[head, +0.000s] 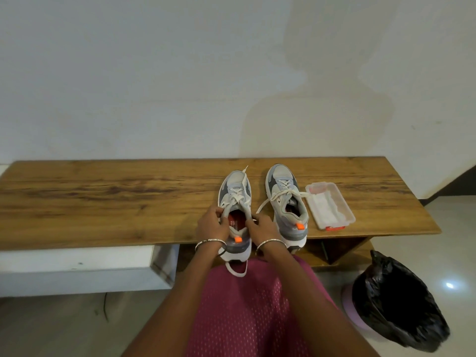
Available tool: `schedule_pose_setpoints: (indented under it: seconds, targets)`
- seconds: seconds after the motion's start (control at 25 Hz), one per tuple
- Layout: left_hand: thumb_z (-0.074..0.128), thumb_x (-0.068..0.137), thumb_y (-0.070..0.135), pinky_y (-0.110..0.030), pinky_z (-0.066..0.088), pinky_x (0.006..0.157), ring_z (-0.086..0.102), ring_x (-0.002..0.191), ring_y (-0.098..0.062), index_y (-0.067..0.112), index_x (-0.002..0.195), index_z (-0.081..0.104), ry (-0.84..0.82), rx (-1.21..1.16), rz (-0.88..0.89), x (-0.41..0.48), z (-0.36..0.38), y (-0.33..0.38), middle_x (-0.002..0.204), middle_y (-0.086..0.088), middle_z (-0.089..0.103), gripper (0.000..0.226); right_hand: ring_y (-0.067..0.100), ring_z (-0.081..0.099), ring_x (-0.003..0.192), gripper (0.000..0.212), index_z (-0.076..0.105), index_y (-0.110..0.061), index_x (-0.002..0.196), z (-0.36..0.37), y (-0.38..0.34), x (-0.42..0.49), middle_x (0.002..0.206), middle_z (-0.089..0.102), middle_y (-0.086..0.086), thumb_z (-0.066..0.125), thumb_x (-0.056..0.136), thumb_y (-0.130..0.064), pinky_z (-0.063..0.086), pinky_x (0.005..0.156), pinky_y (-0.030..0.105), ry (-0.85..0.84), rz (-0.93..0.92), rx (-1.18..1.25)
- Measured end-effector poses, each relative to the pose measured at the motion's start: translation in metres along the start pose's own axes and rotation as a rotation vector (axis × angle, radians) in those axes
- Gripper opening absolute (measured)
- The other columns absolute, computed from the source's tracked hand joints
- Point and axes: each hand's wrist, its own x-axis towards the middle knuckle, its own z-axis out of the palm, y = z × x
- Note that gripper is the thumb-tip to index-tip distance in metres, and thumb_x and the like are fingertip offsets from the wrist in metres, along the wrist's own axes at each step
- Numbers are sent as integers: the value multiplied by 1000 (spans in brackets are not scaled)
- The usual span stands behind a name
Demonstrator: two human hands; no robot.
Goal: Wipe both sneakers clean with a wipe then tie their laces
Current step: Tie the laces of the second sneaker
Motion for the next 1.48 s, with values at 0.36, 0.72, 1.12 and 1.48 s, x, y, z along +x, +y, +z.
schedule_pose_setpoints:
  seconds: [0.36, 0.72, 1.12, 1.48]
  targets:
    - [67, 88, 14, -36, 48, 81, 64, 105, -29, 11, 125, 55, -31, 17, 62, -9, 25, 14, 118, -10, 67, 39, 32, 64, 97, 24, 66, 2, 110, -41, 18, -4, 101, 70, 20, 57, 93, -12, 52, 88, 44, 158, -145, -144]
    - [71, 90, 13, -31, 42, 86, 58, 105, -28, 17, 122, 64, -46, -27, 258, 12, 38, 15, 114, -10, 60, 33, 35, 54, 111, 31, 62, 0, 119, -48, 4, 33, 116, 62, 20, 47, 99, -19, 41, 95, 40, 2, -431, -644]
    - [68, 94, 23, -25, 35, 77, 57, 104, -23, 21, 121, 64, -57, -47, 222, 13, 38, 12, 116, -7, 60, 27, 21, 49, 68, 36, 47, -14, 63, -68, 28, -15, 66, 53, 4, 34, 88, -35, 38, 65, 37, 107, -535, -494]
    - [63, 98, 35, -37, 53, 72, 64, 83, -20, 17, 110, 71, -89, -80, 195, 22, 19, 18, 88, 1, 68, 23, 20, 62, 74, 22, 68, -13, 87, -78, -2, 3, 79, 68, 3, 52, 99, -22, 45, 67, 32, 127, -458, -436]
